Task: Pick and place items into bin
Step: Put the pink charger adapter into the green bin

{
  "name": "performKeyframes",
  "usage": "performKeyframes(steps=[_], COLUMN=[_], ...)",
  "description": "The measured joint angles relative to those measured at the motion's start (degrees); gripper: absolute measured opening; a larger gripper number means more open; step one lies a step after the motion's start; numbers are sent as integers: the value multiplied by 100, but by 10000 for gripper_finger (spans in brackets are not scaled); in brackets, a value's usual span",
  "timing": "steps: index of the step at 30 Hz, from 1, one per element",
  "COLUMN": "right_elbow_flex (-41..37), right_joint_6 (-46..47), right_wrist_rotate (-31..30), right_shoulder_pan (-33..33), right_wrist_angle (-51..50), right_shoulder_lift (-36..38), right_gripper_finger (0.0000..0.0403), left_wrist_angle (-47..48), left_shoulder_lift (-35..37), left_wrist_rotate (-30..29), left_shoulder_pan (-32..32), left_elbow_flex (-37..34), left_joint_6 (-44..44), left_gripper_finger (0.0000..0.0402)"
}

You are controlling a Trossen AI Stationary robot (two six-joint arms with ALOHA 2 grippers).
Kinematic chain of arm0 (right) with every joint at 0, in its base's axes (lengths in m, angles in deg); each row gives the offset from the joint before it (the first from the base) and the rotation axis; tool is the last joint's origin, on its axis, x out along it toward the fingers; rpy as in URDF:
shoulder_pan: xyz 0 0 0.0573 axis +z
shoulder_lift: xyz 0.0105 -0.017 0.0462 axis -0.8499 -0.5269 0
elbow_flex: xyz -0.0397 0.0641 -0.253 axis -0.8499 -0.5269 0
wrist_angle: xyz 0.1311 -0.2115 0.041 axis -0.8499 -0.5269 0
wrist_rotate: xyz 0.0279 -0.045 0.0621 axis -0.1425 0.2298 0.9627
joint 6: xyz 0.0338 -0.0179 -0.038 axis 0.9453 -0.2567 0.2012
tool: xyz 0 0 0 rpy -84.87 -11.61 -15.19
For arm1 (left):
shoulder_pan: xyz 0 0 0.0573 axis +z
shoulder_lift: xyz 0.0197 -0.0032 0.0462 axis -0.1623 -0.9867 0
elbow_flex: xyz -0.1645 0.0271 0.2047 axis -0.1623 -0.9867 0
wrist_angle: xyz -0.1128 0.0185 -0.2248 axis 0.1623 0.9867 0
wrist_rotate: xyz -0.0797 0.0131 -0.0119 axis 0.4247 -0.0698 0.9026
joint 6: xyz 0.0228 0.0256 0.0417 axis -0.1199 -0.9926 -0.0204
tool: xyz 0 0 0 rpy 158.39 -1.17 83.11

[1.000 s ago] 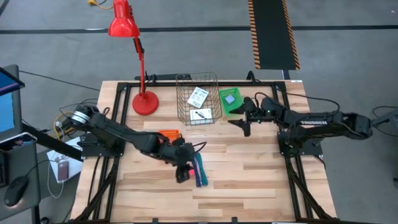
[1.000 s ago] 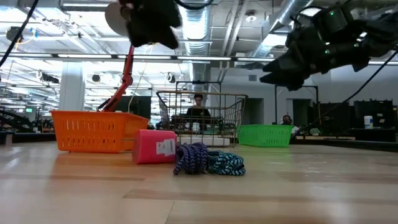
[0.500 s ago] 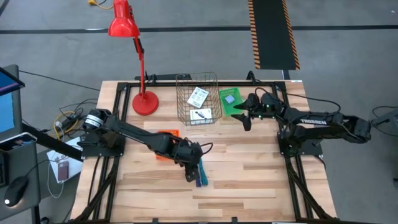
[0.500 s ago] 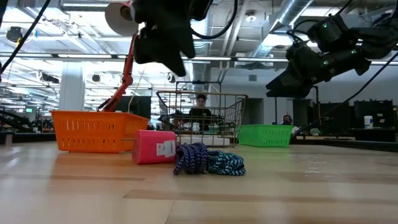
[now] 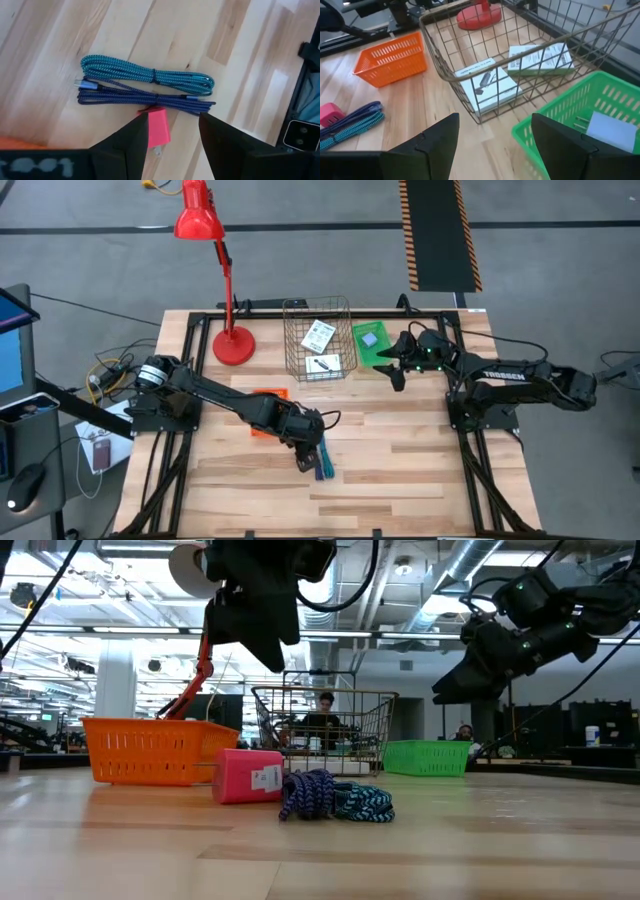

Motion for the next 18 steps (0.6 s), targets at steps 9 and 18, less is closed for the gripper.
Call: performKeyframes(steps=[9, 18], right_elbow_flex=[0, 2], right_joint_6=[1, -98], right_wrist_rotate=[12, 24], right_shoulder_pan=[102, 317], right_wrist_angle=[-86, -61], right_shoulder_lift=[0, -1], right_gripper_finger=[244, 244], left_wrist_angle=[57, 83], left_shoulder_lift=[-67, -435], left_wrist_rotate=[-114, -83], left_shoulder_pan=[-85, -105], left_elbow_flex=[-6, -4], left_joint_6=[20, -78], left_gripper_finger=[163, 163])
